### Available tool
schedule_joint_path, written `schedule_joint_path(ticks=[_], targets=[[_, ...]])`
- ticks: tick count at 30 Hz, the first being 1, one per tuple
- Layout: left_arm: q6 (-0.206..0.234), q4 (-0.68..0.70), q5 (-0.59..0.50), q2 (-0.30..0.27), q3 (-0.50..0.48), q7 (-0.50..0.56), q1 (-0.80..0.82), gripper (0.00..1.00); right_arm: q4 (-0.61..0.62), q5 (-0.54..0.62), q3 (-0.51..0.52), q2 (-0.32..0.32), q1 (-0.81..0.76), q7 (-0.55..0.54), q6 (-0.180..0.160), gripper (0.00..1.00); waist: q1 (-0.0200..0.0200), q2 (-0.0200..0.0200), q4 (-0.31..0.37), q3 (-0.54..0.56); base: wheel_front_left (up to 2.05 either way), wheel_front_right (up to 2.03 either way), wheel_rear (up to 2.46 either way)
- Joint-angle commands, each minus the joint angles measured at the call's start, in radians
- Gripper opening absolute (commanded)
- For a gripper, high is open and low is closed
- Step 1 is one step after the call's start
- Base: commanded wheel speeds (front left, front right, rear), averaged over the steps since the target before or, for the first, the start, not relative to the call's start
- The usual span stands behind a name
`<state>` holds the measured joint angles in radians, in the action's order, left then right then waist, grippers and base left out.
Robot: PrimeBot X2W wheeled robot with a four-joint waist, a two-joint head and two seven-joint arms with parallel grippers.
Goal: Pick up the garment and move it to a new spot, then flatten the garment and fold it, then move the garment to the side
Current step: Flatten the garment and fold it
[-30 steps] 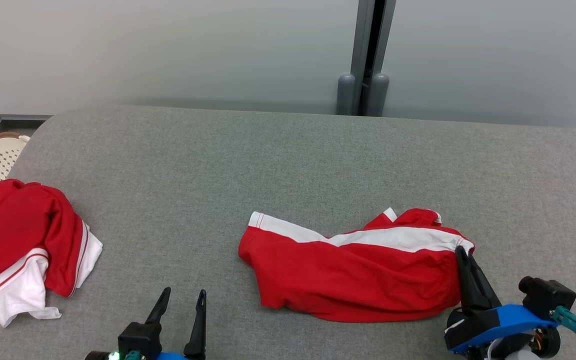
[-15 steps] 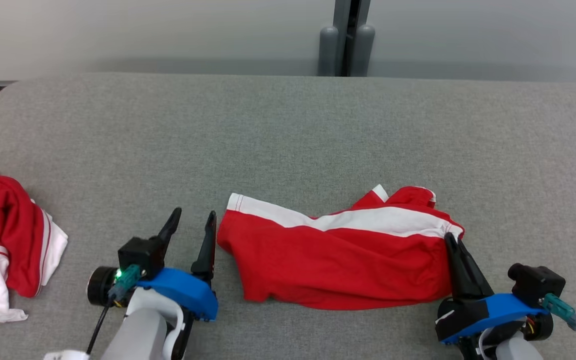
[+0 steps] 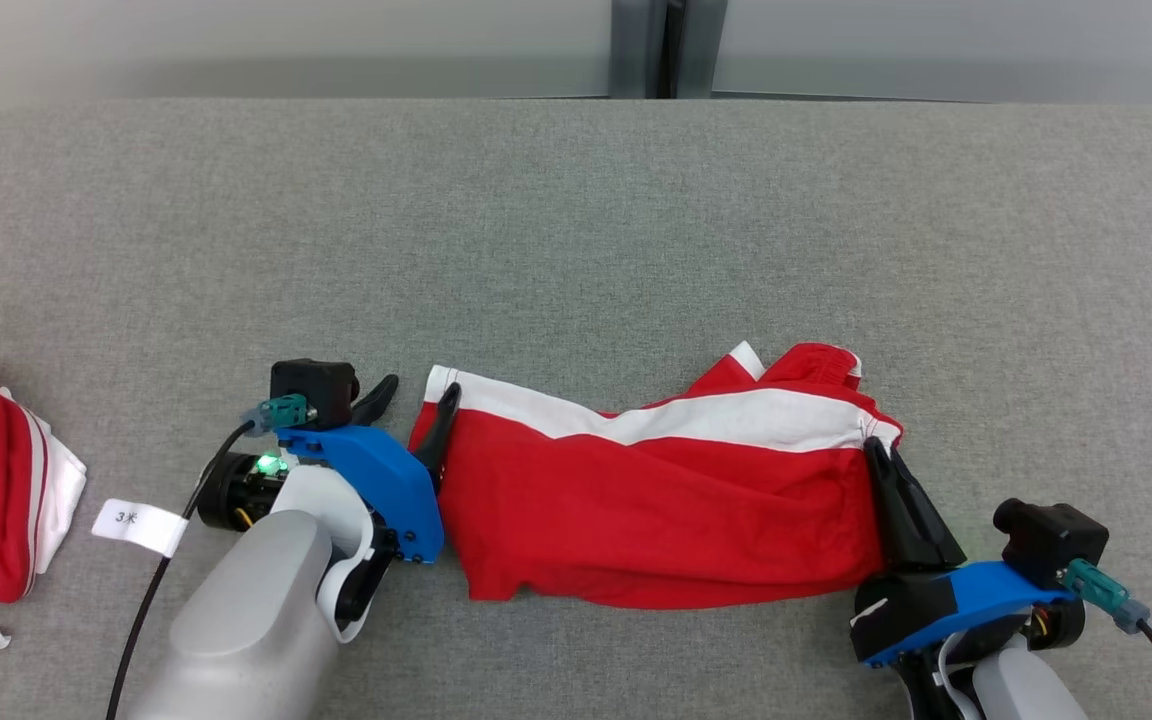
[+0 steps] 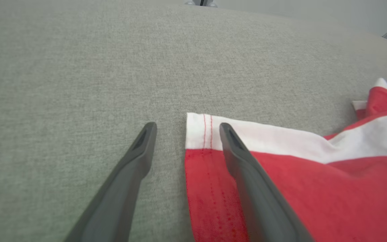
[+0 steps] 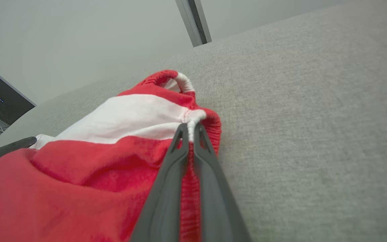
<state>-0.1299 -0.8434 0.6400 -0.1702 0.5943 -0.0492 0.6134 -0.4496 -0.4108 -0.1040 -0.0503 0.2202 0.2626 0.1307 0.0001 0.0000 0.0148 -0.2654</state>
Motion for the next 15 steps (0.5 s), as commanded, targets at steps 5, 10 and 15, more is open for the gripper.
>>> schedule_joint_path(ticks=[5, 10, 15], targets=[[-0.001, -0.007, 0.103, -0.030, 0.082, 0.034, 0.038, 1.00, -0.005, -0.006, -0.016, -0.001, 0.024, 0.003, 0.000, 0.00, -0.0001, 0.0000, 0.010, -0.008, 0.00, 0.00, 0.00], [-0.001, -0.004, 0.156, -0.049, 0.150, 0.016, 0.056, 0.76, -0.003, -0.005, -0.024, -0.001, 0.030, 0.003, 0.000, 0.00, -0.0001, 0.0000, 0.015, -0.015, 0.00, 0.00, 0.00], [-0.001, -0.011, 0.197, -0.063, 0.209, -0.007, 0.075, 0.00, -0.003, -0.008, -0.030, -0.001, 0.036, 0.003, 0.000, 0.00, -0.0001, 0.0000, 0.015, -0.020, 0.00, 0.00, 0.00]])
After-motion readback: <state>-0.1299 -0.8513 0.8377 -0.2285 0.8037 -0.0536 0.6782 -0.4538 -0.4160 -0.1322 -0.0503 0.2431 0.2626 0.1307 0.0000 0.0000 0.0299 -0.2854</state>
